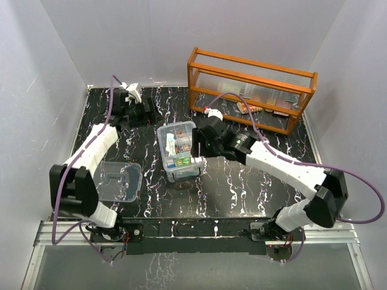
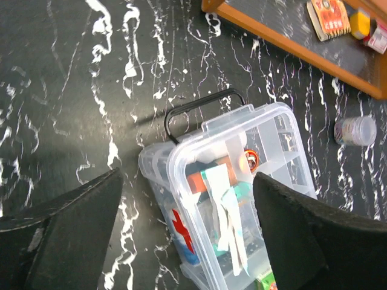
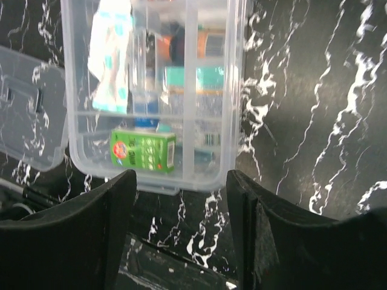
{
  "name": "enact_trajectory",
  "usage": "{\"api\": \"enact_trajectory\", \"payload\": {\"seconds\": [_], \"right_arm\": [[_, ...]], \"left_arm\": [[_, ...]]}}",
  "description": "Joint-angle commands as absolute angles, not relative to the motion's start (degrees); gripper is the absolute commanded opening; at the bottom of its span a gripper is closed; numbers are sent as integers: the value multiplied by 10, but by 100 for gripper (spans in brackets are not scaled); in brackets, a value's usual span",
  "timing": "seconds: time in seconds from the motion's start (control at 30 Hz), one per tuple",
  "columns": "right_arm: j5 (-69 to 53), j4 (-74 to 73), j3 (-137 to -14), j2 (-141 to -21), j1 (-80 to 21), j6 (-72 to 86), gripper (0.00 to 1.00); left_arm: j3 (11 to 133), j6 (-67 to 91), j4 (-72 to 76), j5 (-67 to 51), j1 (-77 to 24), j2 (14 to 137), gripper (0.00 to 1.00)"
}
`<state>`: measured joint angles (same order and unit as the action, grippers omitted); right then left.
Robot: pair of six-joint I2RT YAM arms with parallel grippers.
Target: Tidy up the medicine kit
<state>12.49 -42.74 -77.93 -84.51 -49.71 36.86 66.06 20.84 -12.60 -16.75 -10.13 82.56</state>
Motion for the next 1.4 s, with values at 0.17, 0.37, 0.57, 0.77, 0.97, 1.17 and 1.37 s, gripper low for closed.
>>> {"api": "enact_trajectory", "payload": {"seconds": [0.17, 0.37, 0.57, 0.77, 0.97, 1.17, 1.37], "right_arm": [[3, -215, -601, -732, -497, 369, 60], [-2, -199, -564, -746, -497, 364, 54], [45, -217, -559, -770, -497, 363, 46], [90, -236, -568, -786, -497, 359, 41], [135, -245, -573, -786, -496, 354, 39], [197, -273, -593, -796, -492, 363, 35], [231, -294, -605, -805, -473, 370, 34]], "left_arm": [[796, 50, -162, -383, -95, 997, 99], [794, 51, -154, -496, -95, 1029, 97], [795, 33, -206, -515, -95, 1047, 88], [767, 32, -220, -501, -94, 1024, 83], [737, 42, -228, -502, -95, 1004, 75], [681, 76, -203, -509, -95, 962, 69], [580, 149, -130, -534, -95, 887, 67]]}}
